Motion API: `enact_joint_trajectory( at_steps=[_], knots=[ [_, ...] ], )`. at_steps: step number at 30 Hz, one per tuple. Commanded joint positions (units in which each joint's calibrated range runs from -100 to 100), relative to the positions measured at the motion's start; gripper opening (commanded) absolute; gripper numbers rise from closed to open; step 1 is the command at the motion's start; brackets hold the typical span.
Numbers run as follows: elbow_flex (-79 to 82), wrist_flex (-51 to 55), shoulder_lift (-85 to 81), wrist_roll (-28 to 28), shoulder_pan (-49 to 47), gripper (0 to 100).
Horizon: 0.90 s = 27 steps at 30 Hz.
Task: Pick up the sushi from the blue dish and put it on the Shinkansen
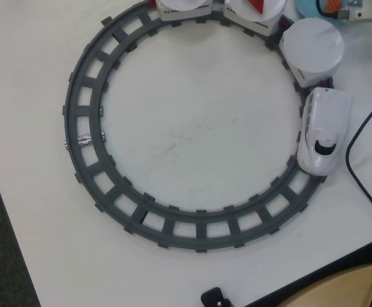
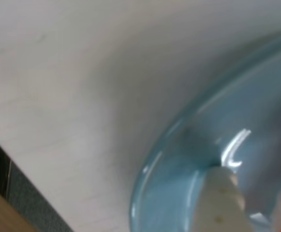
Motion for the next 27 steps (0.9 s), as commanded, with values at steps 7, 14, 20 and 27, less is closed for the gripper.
enact_joint_trajectory(
  at_steps=[7,14,20,27],
  knots=[
    [0.3,1.0,-8.4,-0.6,0.9,2],
    [10.1,4.8,-28.3,-0.6,2.4,2],
    [30.7,10.4,-53.0,-0.2,-5.0,2],
    [56.1,10.1,-76.4,-0.5,-21.2,2]
  ],
)
